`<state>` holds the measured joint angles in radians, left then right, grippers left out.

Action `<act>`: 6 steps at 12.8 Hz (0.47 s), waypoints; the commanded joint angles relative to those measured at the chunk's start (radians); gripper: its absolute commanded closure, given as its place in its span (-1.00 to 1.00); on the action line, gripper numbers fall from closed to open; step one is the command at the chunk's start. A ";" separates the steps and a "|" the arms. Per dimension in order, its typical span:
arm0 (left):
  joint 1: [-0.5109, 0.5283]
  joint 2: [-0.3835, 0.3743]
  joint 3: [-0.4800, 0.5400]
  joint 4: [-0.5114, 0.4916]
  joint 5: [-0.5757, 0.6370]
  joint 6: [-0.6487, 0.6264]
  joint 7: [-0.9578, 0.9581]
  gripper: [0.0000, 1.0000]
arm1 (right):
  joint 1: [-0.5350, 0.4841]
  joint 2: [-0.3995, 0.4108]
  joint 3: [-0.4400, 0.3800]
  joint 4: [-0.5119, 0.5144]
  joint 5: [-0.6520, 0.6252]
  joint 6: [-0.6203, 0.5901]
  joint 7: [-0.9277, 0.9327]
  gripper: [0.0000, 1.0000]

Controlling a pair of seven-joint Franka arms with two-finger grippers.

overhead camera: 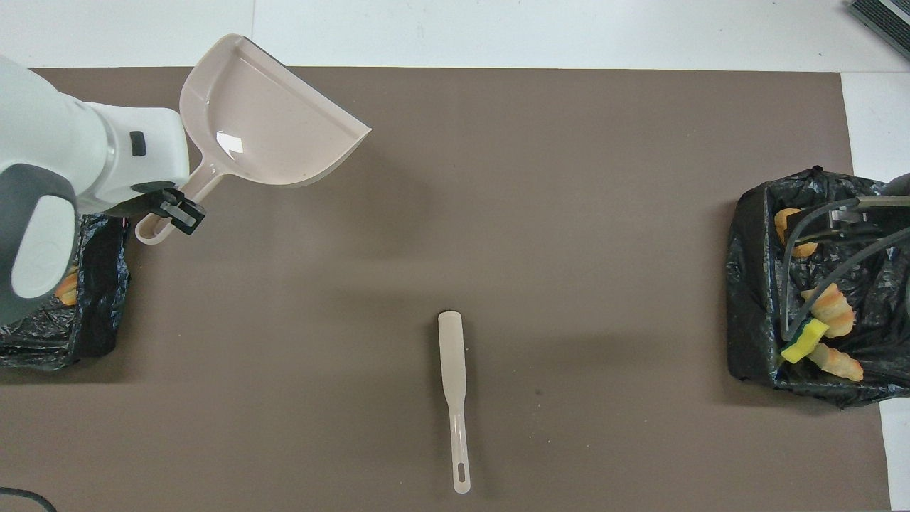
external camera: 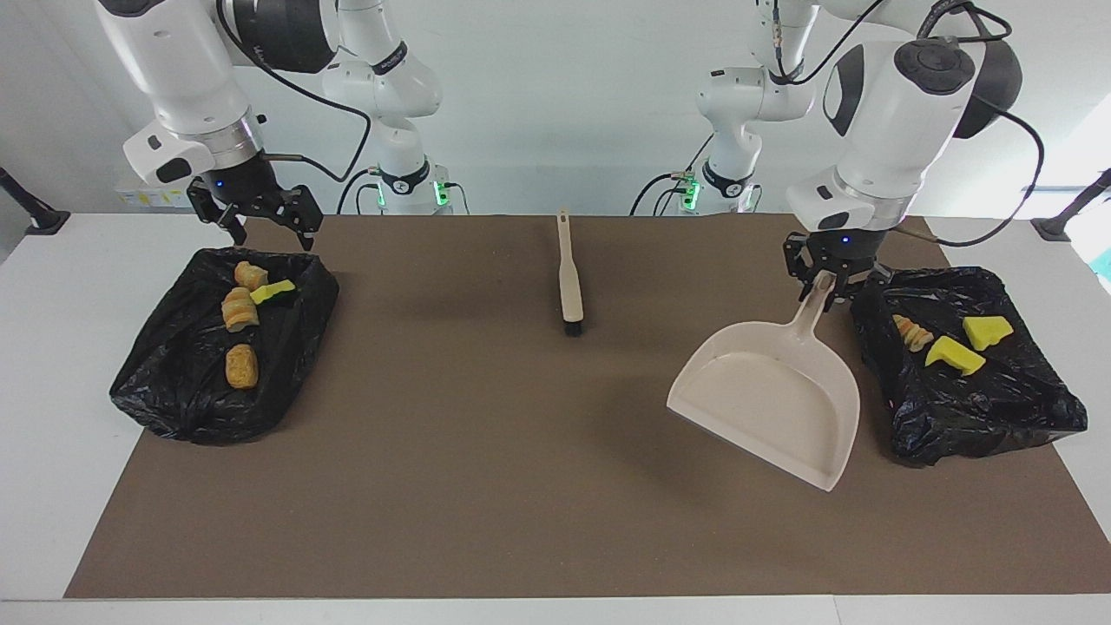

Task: Sweep and dump trash in bin
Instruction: 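Bring the empty dustpan back to the table center with the left gripper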

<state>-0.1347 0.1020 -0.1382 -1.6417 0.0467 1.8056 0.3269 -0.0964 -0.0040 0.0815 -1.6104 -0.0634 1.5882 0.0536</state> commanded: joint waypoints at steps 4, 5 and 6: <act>-0.211 -0.018 0.020 -0.141 -0.096 0.182 -0.476 1.00 | -0.006 -0.034 0.000 -0.043 0.093 0.010 0.002 -1.00; -0.259 0.014 0.020 -0.147 -0.096 0.216 -0.526 1.00 | -0.005 -0.034 0.000 -0.046 0.093 0.012 0.005 -1.00; -0.302 0.043 0.020 -0.145 -0.097 0.233 -0.596 1.00 | -0.005 -0.034 0.000 -0.046 0.093 0.012 0.005 -1.00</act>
<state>-0.3586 0.1170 -0.1391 -1.7620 -0.0346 1.9776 -0.1660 -0.0968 -0.0104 0.0815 -1.6222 0.0126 1.5882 0.0536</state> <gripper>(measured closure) 0.687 0.000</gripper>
